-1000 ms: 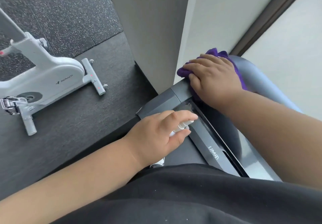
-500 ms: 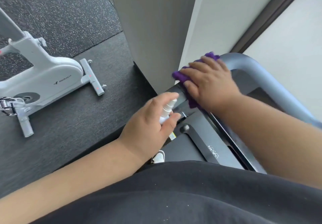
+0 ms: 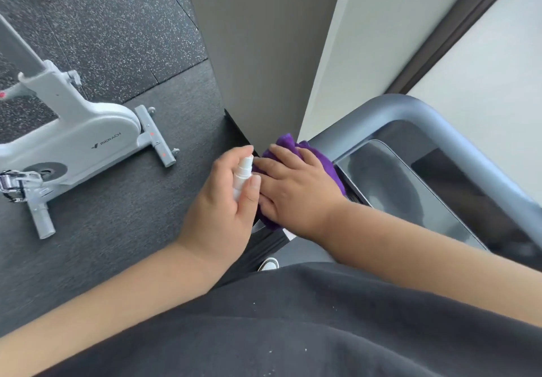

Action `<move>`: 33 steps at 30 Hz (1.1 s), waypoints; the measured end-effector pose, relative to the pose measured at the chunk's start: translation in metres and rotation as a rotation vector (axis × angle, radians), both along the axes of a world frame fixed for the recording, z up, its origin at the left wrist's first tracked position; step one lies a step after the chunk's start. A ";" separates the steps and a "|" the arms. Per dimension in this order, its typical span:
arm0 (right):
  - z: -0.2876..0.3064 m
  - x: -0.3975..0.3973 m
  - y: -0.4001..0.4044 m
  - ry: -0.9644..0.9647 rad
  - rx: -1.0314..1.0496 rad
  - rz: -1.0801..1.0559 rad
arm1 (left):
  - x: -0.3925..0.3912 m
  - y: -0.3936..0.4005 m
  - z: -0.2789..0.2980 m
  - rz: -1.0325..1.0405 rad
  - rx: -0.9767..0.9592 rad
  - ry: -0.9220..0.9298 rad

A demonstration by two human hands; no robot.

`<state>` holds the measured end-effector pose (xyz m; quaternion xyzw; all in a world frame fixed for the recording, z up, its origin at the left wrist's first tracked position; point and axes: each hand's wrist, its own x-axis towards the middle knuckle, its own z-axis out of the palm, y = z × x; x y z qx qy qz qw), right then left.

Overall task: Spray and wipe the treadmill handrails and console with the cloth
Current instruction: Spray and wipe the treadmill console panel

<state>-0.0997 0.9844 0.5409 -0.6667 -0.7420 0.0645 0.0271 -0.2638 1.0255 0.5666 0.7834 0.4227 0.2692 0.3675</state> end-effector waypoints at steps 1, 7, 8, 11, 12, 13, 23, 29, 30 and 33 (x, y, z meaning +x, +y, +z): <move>0.000 0.011 0.001 -0.010 0.002 0.008 | 0.004 0.000 0.001 -0.014 0.010 -0.003; 0.008 0.088 0.010 0.042 0.041 -0.238 | 0.020 0.002 0.006 -0.060 -0.010 -0.034; 0.009 0.097 0.011 0.042 0.037 -0.267 | 0.018 0.001 0.006 -0.070 -0.006 -0.025; 0.012 0.104 0.014 0.034 0.009 -0.331 | 0.012 -0.003 0.006 -0.096 0.001 -0.006; 0.013 0.096 0.016 0.020 -0.008 -0.349 | 0.011 -0.004 0.006 -0.103 -0.003 -0.011; 0.015 0.085 0.016 -0.003 -0.020 -0.345 | 0.012 -0.005 0.007 -0.110 -0.008 -0.022; 0.016 0.068 0.012 0.030 -0.050 -0.201 | 0.047 -0.003 0.015 -0.236 -0.008 -0.101; 0.011 0.176 0.007 -0.032 -0.001 -0.545 | 0.046 -0.009 0.014 -0.304 -0.017 -0.073; 0.011 0.185 0.007 -0.050 0.007 -0.591 | 0.045 -0.009 0.014 -0.314 -0.010 -0.071; 0.009 0.177 0.014 -0.114 -0.010 -0.671 | 0.043 -0.006 0.014 -0.315 0.006 -0.069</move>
